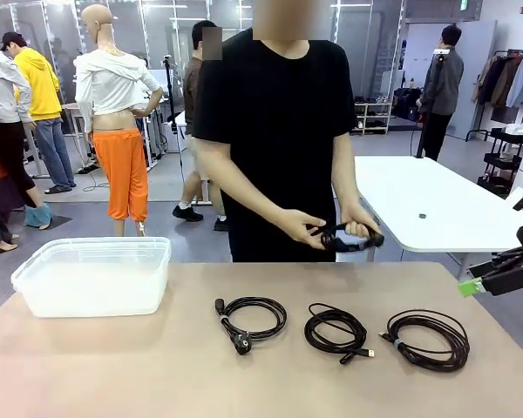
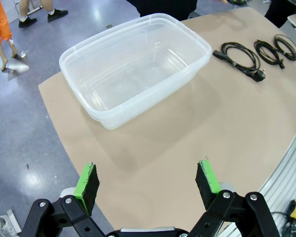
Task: Organize and store the cables.
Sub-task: Place the Power Cable into the Organizing box.
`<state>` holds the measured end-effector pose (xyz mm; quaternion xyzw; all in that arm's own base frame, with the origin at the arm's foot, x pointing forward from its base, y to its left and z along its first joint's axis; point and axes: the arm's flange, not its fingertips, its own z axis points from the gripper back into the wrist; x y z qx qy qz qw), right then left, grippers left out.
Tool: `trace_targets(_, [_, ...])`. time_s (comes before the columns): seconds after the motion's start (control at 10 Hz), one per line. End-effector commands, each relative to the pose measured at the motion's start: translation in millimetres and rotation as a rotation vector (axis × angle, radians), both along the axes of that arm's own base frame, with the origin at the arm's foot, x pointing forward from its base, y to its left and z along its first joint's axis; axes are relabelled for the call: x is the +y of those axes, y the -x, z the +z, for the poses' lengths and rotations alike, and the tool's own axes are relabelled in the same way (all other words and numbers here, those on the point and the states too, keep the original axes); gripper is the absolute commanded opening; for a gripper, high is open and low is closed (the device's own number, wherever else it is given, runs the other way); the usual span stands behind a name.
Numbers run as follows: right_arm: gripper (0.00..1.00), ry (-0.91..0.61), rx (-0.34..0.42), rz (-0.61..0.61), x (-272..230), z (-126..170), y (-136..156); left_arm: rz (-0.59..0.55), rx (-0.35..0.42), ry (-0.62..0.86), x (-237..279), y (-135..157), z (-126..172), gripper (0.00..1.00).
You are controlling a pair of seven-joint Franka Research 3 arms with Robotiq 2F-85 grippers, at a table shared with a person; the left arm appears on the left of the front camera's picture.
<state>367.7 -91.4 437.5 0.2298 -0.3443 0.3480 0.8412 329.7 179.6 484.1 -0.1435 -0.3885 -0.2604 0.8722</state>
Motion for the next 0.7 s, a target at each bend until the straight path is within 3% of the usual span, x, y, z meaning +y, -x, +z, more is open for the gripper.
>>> trace_targets(0.0, [1.00, 0.000, 0.014, -0.023, 1.7, 1.2, -1.2, -0.022, -0.010, 0.010, 2.6, 0.0, -1.1, 1.00])
trace_targets(0.5, [1.00, 0.004, 0.000, -0.001, 0.2, 0.3, 0.1, 0.000, 0.000, 0.000, 0.0, 0.0, 0.0, 1.00])
trace_targets(0.6, [1.00, -0.019, -0.050, 0.046, -15.7, 0.2, 6.4, 0.039, -0.023, -0.010, 27.2, 31.6, 28.0, 1.00])
